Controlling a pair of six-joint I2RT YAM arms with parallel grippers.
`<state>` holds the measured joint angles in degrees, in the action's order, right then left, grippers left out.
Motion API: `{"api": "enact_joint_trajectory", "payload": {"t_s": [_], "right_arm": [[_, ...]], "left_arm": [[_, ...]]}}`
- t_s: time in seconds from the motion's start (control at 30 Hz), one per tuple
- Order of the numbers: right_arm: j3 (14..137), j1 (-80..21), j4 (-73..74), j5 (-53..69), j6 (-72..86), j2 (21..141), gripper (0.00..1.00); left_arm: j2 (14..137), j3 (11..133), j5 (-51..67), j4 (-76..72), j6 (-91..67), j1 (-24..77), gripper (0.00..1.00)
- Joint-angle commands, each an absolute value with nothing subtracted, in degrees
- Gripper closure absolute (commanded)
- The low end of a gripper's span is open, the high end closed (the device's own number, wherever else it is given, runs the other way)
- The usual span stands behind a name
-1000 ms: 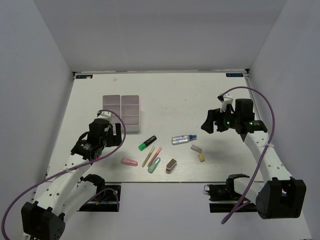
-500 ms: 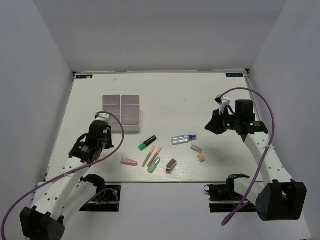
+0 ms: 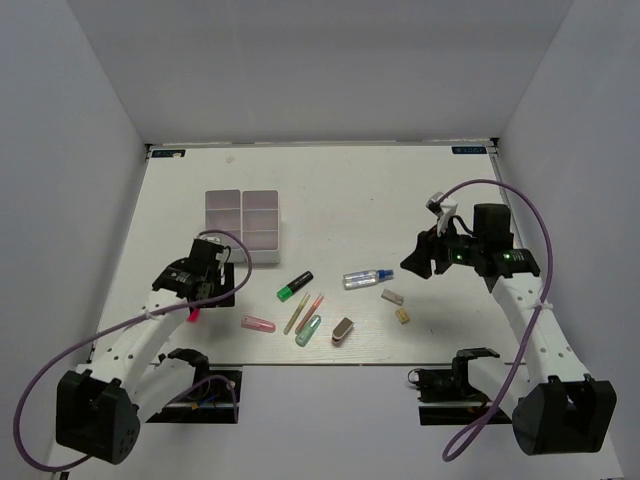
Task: Sort the stationery into containers
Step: Grab a piece of stationery with the left arm
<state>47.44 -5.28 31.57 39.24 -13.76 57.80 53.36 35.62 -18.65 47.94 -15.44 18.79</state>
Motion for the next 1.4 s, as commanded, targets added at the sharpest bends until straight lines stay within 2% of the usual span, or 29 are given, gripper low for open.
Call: {"api": "enact_joint_trajectory", "payload": {"t_s": [0.0,0.03,0.1,0.23,0.27,0.43,0.63,0.7,0.77,0.87,0.9,1.0,1.1,1.2,1.23,1.37], "right_arm": [[45.5,-5.4,29.5,44.7,-18.9,54.4,0.39],[44.6,-5.5,27.9,45.3,-19.4,53.9,0.39],[42.4,-5.7,25.2,45.2,-19.6,51.3,0.39],[41.7,-5.4,25.3,44.6,-20.1,49.8,0.39],[42.1,-5.5,25.0,44.3,-20.3,49.9,0.39],[42.0,-5.6,25.5,43.7,-21.0,50.3,0.39],[42.3,-5.5,25.4,43.7,-21.1,50.4,0.39],[42.3,-5.4,25.4,43.9,-20.7,50.5,0.39],[42.2,-5.2,25.2,44.4,-20.4,50.4,0.39],[42.1,-5.2,25.0,44.4,-20.3,50.3,0.39],[42.1,-5.2,25.0,44.4,-20.0,50.2,0.39],[42.1,-5.2,25.0,44.4,-20.0,49.7,0.39],[41.7,-5.0,24.8,44.7,-19.7,49.2,0.39],[41.5,-5.1,24.6,45.1,-19.5,49.0,0.39],[41.6,-4.9,24.7,45.1,-19.5,49.2,0.39],[41.5,-5.1,24.7,45.6,-19.2,48.8,0.39]], "left_arm": [[55.2,35.2,-15.1,46.1,-12.9,13.4,0.09],[56.0,35.0,-13.9,45.4,-12.6,12.0,0.14],[56.7,34.5,-8.7,42.6,-12.3,6.2,0.14],[59.5,33.3,-2.2,37.2,-11.1,0.7,0.14],[60.3,33.5,-1.2,37.4,-11.0,-3.6,0.15],[65.9,33.5,2.7,34.0,-9.4,-5.1,0.19],[68.9,33.1,-2.2,34.1,-7.0,-5.0,0.27],[69.3,32.8,-6.3,34.0,-6.1,-4.5,0.32],[70.2,32.7,-11.0,34.4,-5.5,-3.2,0.32],[71.6,32.6,-15.9,35.2,-4.7,-1.0,0.37],[71.8,32.6,-16.9,35.2,-4.9,-0.8,0.42],[73.1,32.9,-18.3,35.4,-5.3,-0.2,0.45],[74.7,33.2,-19.3,36.6,-5.8,-0.3,0.55],[75.9,34.2,-20.0,37.0,-6.6,1.8,0.82],[76.0,34.5,-20.2,37.4,-7.2,2.1,0.99],[73.1,36.6,-19.5,40.3,-9.1,2.3,1.0]]}}
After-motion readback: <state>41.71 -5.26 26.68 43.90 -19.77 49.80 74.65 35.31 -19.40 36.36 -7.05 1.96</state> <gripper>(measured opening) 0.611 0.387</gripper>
